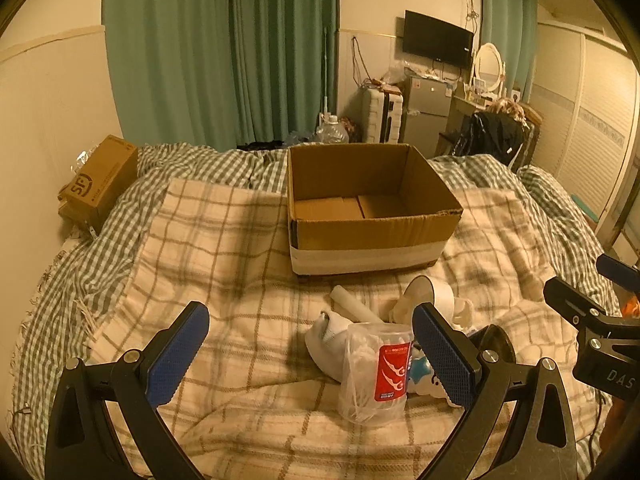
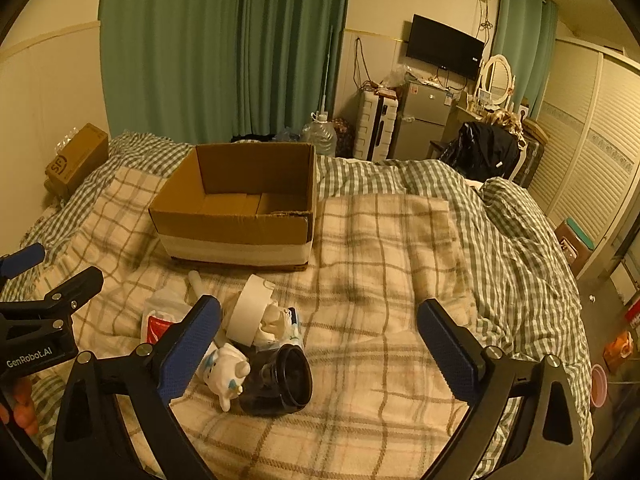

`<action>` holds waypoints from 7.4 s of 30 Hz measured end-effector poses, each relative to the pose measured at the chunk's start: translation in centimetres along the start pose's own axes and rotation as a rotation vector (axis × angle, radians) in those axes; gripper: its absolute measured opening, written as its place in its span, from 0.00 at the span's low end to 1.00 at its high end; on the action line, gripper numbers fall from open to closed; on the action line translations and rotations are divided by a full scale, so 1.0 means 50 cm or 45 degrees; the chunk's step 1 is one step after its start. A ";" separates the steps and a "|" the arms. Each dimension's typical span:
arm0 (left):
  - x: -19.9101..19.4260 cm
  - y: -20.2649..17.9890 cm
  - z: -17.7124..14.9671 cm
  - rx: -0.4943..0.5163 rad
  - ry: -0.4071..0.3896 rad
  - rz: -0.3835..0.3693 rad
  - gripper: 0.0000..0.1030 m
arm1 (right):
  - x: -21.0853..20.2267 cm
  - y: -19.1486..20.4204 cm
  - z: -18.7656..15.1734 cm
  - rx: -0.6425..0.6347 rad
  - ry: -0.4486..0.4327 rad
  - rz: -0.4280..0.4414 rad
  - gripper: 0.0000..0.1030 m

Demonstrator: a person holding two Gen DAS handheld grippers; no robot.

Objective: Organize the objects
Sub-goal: 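Move both tools toward the scattered items beside the cardboard box, then grasp the clear red-labelled swab cup with left tool while right tool grasps black jar, then carry the cup with left tool into the box while right tool drops the black jar in, then withdraw both open tools from the box back to the items, then grasp the white plush toy with right tool while left tool grasps the white sock, then lower the plush toy into the box with right tool while left tool drops the sock in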

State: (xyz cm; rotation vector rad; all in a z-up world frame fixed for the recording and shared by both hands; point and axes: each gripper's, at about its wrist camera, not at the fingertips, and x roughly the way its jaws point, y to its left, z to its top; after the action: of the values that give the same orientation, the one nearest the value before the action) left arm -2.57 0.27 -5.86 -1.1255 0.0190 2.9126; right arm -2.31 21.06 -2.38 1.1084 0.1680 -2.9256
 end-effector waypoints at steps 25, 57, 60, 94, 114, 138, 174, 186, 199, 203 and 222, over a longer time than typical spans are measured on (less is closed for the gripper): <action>0.147 -0.070 -0.080 0.112 0.380 -0.134 1.00 | 0.136 -0.001 -0.082 0.032 0.322 0.155 0.55; 0.026 -0.007 0.123 0.019 0.108 -0.268 0.61 | -0.047 0.051 0.108 -0.213 -0.011 0.263 0.09; 0.040 0.000 0.178 0.031 0.062 -0.239 0.61 | -0.038 0.061 0.162 -0.235 -0.052 0.282 0.09; 0.227 0.017 0.245 0.031 0.081 -0.157 0.88 | 0.236 0.040 0.320 -0.118 -0.013 0.250 0.70; -0.019 0.074 0.095 -0.029 -0.053 -0.059 0.97 | -0.053 0.017 0.137 -0.078 -0.041 0.097 0.70; 0.167 0.050 -0.079 -0.032 0.373 -0.061 0.97 | 0.224 0.115 -0.122 -0.101 0.525 0.298 0.66; 0.196 0.005 -0.045 0.015 0.398 -0.231 0.50 | 0.150 0.021 -0.061 0.030 0.260 0.220 0.41; 0.011 0.027 0.053 -0.001 0.118 -0.249 0.49 | 0.008 0.032 -0.001 0.007 0.096 0.225 0.41; -0.031 0.025 0.158 0.059 -0.029 -0.205 0.49 | -0.064 0.044 0.115 -0.055 -0.067 0.263 0.41; -0.006 0.019 0.208 0.074 -0.059 -0.192 0.49 | -0.057 0.048 0.178 -0.088 -0.120 0.283 0.41; 0.234 -0.003 0.329 0.085 -0.048 -0.090 0.49 | 0.204 0.068 0.359 -0.105 -0.079 0.327 0.41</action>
State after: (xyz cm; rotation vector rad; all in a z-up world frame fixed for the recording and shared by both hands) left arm -22.27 0.86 -1.55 -1.0395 0.0737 2.8478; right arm -21.63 16.16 3.89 0.9480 0.1328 -2.6961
